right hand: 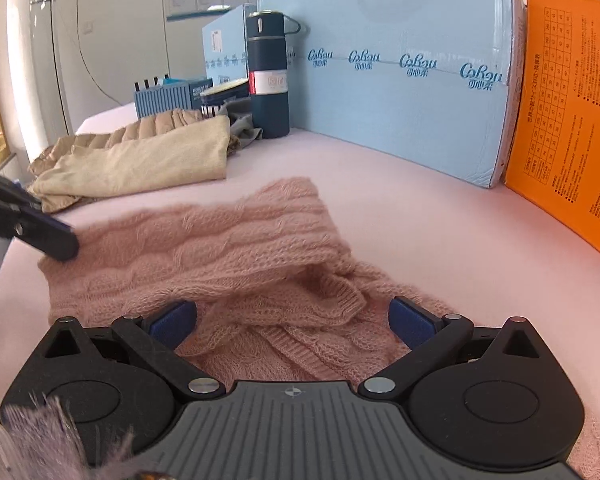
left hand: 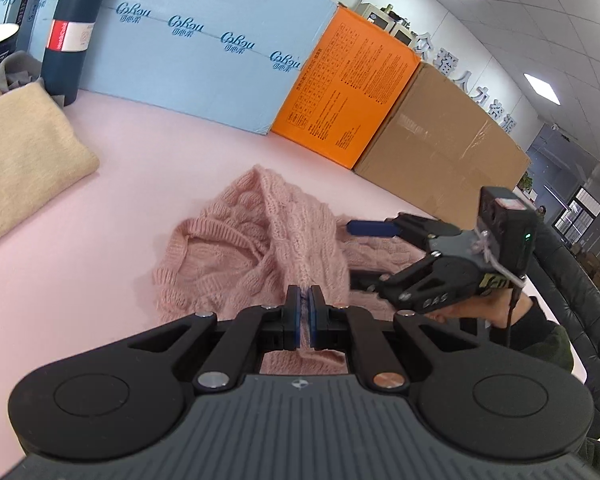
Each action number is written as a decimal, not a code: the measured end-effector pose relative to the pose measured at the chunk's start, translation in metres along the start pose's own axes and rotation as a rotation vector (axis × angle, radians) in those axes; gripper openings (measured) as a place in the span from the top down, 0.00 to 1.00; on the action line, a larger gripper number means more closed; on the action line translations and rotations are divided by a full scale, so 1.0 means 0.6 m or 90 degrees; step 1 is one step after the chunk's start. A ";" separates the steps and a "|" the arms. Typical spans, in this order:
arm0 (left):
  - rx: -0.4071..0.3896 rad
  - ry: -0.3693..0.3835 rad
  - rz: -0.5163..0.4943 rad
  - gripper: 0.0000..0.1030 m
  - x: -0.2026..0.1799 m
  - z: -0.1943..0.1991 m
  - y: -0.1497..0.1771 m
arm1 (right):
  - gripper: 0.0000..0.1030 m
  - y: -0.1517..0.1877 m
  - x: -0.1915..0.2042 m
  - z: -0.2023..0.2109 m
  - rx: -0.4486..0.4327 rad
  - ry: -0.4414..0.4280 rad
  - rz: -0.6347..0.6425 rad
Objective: Fold clothes
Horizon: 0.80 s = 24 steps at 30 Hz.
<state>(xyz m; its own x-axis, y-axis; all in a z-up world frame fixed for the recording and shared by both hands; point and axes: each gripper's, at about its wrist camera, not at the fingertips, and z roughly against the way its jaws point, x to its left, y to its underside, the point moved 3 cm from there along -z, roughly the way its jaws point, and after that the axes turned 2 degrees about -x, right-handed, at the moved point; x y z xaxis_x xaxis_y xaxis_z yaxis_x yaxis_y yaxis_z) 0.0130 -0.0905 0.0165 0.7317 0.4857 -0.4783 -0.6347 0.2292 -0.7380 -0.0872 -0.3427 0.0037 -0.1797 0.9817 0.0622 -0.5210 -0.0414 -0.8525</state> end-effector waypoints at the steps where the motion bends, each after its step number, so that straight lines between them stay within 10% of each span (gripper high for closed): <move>1: 0.002 -0.011 0.010 0.96 0.009 -0.004 0.002 | 0.00 -0.004 -0.002 0.010 -0.018 -0.009 -0.009; 9: 0.015 -0.018 0.030 0.96 0.039 -0.025 0.014 | 0.00 -0.038 0.033 0.017 -0.131 -0.037 0.011; 12: 0.012 -0.012 0.000 0.91 0.032 -0.025 0.021 | 0.00 -0.039 0.044 -0.020 -0.113 -0.122 -0.031; 16: 0.008 -0.010 -0.014 0.82 0.031 -0.028 0.028 | 0.00 -0.028 0.017 -0.097 -0.012 -0.072 -0.125; 24: -0.008 -0.013 -0.034 0.73 0.021 -0.032 0.038 | 0.00 -0.039 0.051 -0.081 -0.017 -0.013 -0.070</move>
<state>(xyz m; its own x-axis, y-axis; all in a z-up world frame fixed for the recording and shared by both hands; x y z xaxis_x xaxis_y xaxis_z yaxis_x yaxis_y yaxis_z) 0.0128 -0.0952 -0.0156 0.7592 0.4903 -0.4281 -0.5912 0.2445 -0.7686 -0.0402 -0.3027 0.0003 -0.1403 0.9760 0.1667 -0.5162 0.0716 -0.8535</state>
